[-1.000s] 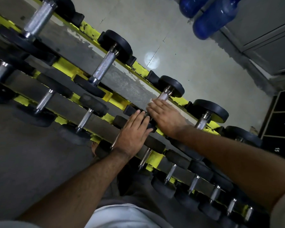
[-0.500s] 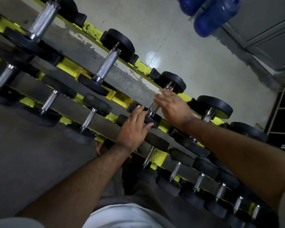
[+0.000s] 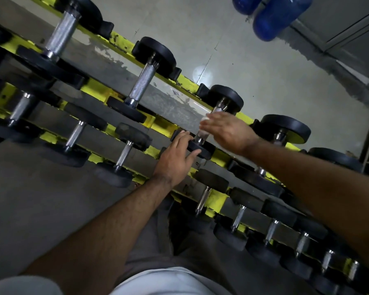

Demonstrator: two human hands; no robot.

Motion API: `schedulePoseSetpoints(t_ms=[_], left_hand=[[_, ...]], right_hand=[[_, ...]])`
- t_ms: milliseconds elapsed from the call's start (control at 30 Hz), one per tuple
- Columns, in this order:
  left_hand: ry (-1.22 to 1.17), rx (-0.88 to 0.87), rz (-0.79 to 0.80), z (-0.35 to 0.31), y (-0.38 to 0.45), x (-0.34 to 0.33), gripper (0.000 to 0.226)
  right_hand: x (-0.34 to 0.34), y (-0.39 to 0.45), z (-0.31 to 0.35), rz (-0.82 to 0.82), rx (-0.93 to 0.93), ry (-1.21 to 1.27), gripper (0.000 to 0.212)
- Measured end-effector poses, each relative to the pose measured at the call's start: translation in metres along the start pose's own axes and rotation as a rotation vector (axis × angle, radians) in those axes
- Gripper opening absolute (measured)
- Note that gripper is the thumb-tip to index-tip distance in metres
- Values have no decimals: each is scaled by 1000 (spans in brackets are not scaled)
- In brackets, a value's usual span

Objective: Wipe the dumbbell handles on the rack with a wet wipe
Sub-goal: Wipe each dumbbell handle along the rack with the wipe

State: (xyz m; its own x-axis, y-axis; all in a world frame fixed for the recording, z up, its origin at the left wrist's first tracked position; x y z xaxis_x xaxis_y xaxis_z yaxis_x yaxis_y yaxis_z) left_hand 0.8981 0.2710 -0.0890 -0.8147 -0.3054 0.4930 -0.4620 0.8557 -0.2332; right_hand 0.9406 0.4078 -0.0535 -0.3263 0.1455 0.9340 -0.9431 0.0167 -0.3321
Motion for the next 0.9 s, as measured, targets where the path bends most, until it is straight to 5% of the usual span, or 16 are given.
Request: schedulePoseSetpoints(t_ms=[100,367,533,700,900], left_hand=[[2,42,-21,-1,-3,-1,43],[66,168,-70,-11,-11,-5,44],[204,170,-190,-41,-20,0,34],[300,100,-275,-79,-36,-8,29],[349,87,-286,-126,-62,-42,21]], right_hand=[[12,5,-22,-37,-125,-28,42],[13,-14,45,-15,102,6,24],[28,-42,18,-33,-162,91,30],[39,-82,7,-214,-375,446,25],[5,-163,-39,-340,-700,1160,25]])
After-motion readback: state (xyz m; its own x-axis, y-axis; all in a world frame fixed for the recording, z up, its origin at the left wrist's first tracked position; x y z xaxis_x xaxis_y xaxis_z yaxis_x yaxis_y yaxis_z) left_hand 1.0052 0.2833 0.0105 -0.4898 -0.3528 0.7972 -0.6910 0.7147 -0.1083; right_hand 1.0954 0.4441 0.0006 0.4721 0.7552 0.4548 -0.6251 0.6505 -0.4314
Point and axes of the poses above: each hand's wrist, its own y-axis towards the middle knuckle, its own x-axis out of the back of the hand, z = x × y, the point moved 9 cm from there along y, towards the middle knuckle, and after that the axes turned 5 degrees about z, right-handed, at the moved point
